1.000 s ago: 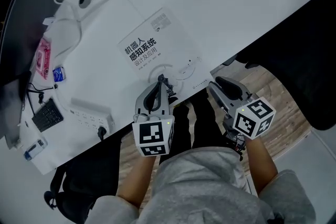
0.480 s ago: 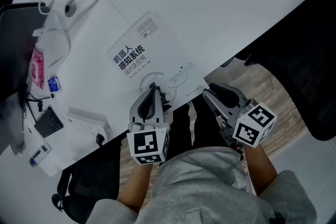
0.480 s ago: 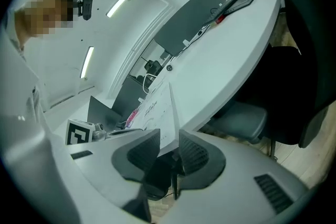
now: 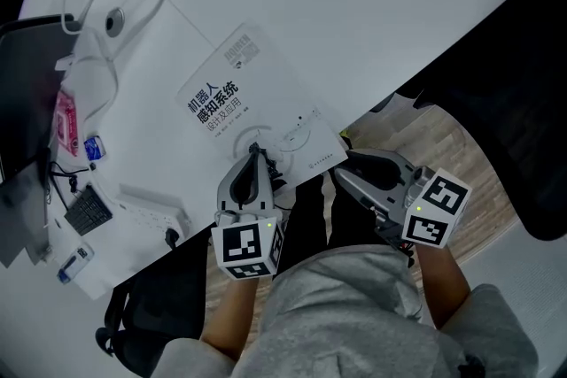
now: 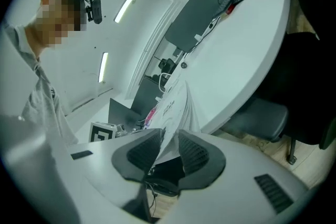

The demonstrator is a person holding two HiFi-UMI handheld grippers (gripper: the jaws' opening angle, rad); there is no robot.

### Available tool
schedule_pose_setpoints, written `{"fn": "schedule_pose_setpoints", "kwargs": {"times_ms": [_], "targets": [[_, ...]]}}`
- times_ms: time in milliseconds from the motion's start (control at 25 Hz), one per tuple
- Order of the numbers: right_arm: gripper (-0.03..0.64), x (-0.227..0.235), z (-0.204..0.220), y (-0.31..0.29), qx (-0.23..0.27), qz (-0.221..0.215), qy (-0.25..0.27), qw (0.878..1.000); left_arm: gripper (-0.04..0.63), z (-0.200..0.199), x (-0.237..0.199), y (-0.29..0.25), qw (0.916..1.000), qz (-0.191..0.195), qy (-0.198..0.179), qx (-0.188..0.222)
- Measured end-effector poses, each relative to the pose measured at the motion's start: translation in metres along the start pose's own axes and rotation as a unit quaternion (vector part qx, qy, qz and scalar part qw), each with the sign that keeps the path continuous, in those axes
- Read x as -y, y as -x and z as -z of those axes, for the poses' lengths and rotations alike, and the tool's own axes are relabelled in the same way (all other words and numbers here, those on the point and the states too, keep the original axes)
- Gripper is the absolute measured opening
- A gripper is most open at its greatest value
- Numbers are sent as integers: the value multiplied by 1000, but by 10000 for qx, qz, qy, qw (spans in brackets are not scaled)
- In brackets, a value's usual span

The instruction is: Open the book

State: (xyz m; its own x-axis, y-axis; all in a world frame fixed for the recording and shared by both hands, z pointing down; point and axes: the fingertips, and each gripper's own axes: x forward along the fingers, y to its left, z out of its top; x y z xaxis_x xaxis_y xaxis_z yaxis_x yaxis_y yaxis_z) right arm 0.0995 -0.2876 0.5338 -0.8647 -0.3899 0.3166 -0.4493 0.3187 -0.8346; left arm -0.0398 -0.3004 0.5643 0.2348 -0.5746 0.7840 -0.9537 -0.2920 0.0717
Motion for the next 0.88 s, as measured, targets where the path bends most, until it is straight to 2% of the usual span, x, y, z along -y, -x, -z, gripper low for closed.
{"fn": "schedule_pose_setpoints", "kwargs": {"times_ms": [120, 280, 400, 480, 560, 640, 720, 880], "targets": [[118, 9, 4, -5, -184, 124, 193, 9996, 9, 1, 0, 0, 10000, -22, -3, -5], [104, 1, -4, -8, -49, -50, 176, 9998, 9, 0, 1, 0, 10000, -19, 29, -4], [96, 7, -1, -14, -144, 254, 328, 9990, 9, 0, 0, 0, 10000, -41, 24, 22], [92, 6, -2, -17, -140, 176, 164, 9996, 9, 0, 1, 0, 10000, -60, -75, 27], [73, 9, -2, -21, -181, 433, 276, 9985, 9, -1, 2, -1, 9998, -70, -171, 31], [63, 11, -2, -21, -131, 704, 383, 9967, 9, -1, 1, -1, 10000, -30, -88, 26], [55, 9, -5, -18, 62, 759, 305, 9966, 9, -2, 1, 0, 10000, 41, 60, 23], [46, -4, -13, -16, 297, 906, 494, 9942, 9, -8, -1, 9, 9994, 137, 258, 161]]}}
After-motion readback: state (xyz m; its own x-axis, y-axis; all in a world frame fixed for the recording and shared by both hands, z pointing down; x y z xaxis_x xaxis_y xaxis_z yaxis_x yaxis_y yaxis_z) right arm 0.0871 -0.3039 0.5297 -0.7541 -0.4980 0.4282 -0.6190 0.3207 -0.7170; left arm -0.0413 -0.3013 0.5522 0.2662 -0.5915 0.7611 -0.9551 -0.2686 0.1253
